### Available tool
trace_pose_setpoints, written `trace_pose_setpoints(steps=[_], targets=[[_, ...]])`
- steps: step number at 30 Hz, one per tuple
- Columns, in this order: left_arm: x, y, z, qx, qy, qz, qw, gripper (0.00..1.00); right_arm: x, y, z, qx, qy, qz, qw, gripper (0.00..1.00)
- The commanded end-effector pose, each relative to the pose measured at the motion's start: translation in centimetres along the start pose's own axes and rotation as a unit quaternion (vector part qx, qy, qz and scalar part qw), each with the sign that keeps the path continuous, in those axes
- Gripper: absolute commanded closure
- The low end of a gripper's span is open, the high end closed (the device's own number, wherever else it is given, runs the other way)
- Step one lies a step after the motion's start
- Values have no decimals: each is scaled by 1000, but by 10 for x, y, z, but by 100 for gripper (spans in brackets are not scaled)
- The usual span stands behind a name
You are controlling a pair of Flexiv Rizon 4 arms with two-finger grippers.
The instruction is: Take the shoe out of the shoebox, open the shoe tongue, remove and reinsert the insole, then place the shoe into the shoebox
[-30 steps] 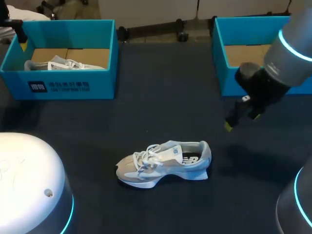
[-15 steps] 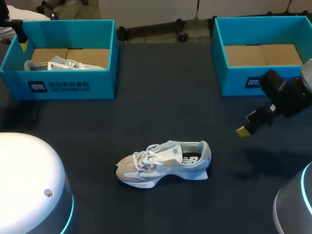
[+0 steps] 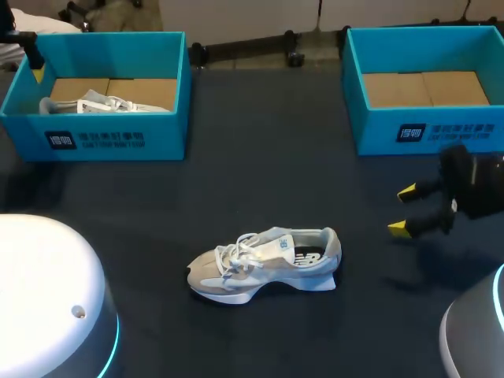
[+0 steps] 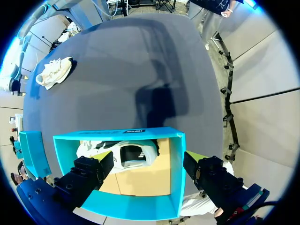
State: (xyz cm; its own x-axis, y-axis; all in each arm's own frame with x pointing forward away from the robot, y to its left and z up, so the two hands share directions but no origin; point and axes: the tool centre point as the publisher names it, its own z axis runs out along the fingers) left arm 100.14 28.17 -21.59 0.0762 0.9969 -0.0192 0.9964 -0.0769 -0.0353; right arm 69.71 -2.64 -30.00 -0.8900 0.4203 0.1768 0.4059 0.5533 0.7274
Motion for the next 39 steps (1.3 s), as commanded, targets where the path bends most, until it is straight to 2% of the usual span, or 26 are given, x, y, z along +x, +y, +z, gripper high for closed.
trace_pose_setpoints(steps=[1, 2, 12, 15, 19, 22, 26, 29, 31, 39], targets=[[0, 0, -1, 0, 1, 1, 1000, 0, 9, -16, -2, -118, -43, -37, 991, 0], [0, 0, -1, 0, 1, 1, 1000, 0, 7, -23, -5, -93, -52, -25, 994, 0], [0, 0, -1, 0, 1, 1, 1000, 0, 7, -23, -5, -93, -52, -25, 994, 0], [0, 0, -1, 0, 1, 1, 1000, 0, -3, -32, 14, -92, -1, -42, 995, 0], [0, 0, -1, 0, 1, 1, 1000, 0, -8, -39, 28, -72, 16, -85, 994, 0], [0, 0, -1, 0, 1, 1, 1000, 0, -9, -39, 34, -74, 41, -108, 990, 0], [0, 0, -1, 0, 1, 1, 1000, 0, -9, -42, 37, -101, 82, -142, 981, 0], [0, 0, -1, 0, 1, 1, 1000, 0, -14, -49, 41, -104, 83, -136, 982, 0], [0, 0, -1, 0, 1, 1, 1000, 0, -15, -54, 42, -123, 96, -152, 976, 0], [0, 0, -1, 0, 1, 1, 1000, 0, -21, -67, 50, -135, 121, -169, 969, 0]])
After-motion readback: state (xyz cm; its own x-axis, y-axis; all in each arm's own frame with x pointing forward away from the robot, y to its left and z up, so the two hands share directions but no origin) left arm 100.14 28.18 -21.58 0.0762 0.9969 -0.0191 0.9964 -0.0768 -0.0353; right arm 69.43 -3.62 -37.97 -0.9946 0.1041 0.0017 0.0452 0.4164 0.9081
